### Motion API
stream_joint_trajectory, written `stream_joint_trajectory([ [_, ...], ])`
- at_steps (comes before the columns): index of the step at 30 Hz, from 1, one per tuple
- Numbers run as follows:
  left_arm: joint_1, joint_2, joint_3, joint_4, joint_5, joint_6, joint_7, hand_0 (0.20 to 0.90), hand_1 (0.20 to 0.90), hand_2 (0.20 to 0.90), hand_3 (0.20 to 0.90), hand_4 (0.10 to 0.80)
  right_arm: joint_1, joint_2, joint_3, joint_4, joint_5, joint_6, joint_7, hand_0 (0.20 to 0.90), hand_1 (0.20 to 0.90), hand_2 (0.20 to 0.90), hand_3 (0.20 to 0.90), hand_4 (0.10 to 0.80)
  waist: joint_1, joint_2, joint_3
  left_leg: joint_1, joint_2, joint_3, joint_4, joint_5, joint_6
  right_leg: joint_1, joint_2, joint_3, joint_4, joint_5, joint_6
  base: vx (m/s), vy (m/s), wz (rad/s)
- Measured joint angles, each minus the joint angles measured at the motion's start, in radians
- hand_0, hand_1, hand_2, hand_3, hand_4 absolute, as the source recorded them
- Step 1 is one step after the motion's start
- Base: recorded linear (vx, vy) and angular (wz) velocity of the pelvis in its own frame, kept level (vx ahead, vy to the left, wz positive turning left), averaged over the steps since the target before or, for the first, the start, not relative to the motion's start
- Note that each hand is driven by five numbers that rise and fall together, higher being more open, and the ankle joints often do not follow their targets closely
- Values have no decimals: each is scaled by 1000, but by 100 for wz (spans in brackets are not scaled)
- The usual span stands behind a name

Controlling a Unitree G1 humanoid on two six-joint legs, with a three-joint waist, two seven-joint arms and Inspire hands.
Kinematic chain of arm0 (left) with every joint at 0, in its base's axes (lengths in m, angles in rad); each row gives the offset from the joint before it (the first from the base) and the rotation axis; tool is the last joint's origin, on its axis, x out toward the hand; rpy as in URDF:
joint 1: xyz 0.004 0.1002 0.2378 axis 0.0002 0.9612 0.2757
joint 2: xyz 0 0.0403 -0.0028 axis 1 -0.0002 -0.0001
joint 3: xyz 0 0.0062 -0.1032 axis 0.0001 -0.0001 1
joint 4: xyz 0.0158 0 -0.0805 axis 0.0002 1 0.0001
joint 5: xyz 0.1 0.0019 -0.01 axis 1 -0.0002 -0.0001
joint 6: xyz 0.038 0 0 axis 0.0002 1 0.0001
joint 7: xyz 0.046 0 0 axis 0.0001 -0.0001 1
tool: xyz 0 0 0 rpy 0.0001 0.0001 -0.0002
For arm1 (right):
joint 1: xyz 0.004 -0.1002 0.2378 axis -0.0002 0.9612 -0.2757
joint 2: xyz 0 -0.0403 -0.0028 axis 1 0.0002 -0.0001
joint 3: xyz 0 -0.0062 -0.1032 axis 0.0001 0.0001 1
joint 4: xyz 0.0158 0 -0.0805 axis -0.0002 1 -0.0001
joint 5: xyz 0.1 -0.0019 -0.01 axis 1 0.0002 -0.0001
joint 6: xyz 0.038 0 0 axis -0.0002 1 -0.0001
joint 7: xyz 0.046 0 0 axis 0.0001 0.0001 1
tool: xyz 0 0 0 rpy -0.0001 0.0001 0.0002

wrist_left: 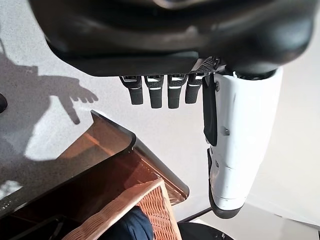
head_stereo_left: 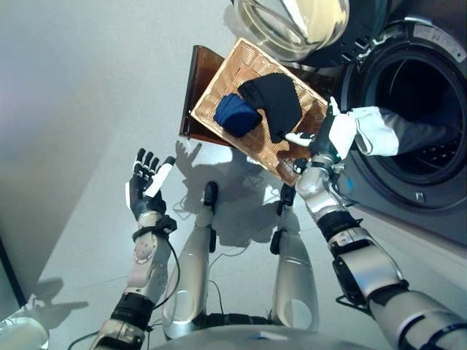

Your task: Pick up the clothes and place them into the washing machine

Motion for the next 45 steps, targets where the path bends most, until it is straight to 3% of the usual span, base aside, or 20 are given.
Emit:
stream_joint_trajectory([
  [20,-2,-5,-1,-4,1,-1,14,900,900,900,900,800,-135,108,27,129,141,-48,28,900,900,900,900,800,31,1,0,-73,-2,-15,26,-6,1,-52,-4,-15,6,2,-4,-4,8,3],
  [30,1,-5,-1,-21,1,-2,15,900,900,900,900,800,-179,106,27,195,162,-69,26,900,900,900,900,800,48,2,-1,-129,-2,-16,45,-6,0,-108,-4,-14,22,0,-1,-2,3,1],
  [45,20,15,-11,-98,-6,-6,2,900,900,900,900,800,-376,36,28,391,246,-90,1,900,900,900,900,800,73,6,-1,-241,-6,-22,80,-5,0,-212,-9,-16,53,1,-4,-19,15,3],
])
